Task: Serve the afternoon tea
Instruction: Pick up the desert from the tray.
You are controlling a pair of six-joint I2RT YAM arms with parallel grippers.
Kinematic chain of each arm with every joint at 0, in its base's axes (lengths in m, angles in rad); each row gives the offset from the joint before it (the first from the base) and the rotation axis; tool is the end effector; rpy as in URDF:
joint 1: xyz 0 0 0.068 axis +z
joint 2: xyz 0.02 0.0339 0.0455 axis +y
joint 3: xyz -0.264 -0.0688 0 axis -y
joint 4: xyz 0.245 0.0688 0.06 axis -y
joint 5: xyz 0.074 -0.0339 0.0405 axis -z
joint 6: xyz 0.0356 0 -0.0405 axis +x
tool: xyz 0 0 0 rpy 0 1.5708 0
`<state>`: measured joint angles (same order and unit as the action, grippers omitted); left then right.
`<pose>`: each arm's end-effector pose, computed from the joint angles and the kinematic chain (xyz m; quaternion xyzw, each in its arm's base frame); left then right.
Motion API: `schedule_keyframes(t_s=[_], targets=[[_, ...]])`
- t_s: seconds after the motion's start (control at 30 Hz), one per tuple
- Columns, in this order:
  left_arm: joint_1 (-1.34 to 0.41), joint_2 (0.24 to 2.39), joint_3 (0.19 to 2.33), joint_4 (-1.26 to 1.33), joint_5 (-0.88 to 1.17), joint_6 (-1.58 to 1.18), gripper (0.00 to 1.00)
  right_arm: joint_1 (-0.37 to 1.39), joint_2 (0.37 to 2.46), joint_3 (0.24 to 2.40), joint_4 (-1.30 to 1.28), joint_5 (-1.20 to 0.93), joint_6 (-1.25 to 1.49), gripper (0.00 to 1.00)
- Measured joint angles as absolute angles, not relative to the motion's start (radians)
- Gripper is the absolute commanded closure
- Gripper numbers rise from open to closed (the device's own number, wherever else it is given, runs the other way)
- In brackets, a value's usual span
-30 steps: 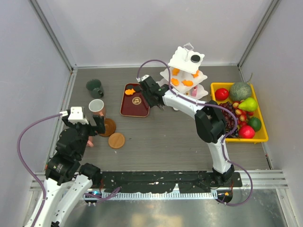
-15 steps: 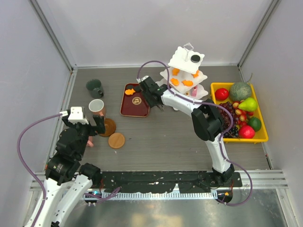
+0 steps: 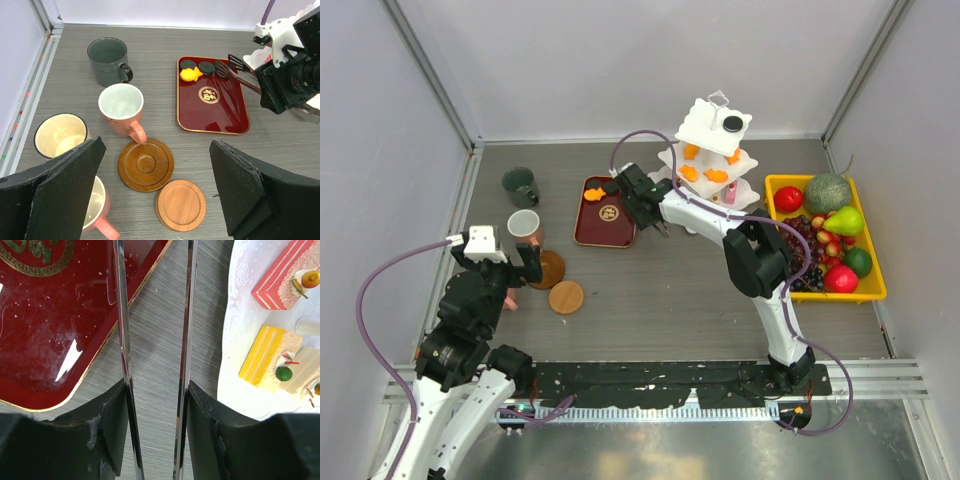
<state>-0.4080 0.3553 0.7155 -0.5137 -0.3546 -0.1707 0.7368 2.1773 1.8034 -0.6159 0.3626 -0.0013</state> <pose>0.0845 -0.0231 0.3314 -0.0255 0.7557 -0.0544 0.6522 0.3635 0.3127 0.2071 -0.2918 0.8976 -0.0599 0.3250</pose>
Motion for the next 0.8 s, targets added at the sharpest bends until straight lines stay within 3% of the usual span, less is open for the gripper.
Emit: schedule_keyframes(t_s=[0.5,0.8], targets=[[-0.408,0.355,0.715,-0.514,-0.355,-0.171,0.01,0.824,2.115,1.739,-0.705,0.369,-0.019,0.52],[-0.410,0.355,0.715,-0.514,-0.355,-0.171,0.01,0.848,2.002,1.710,-0.752,0.349,0.009,0.46]])
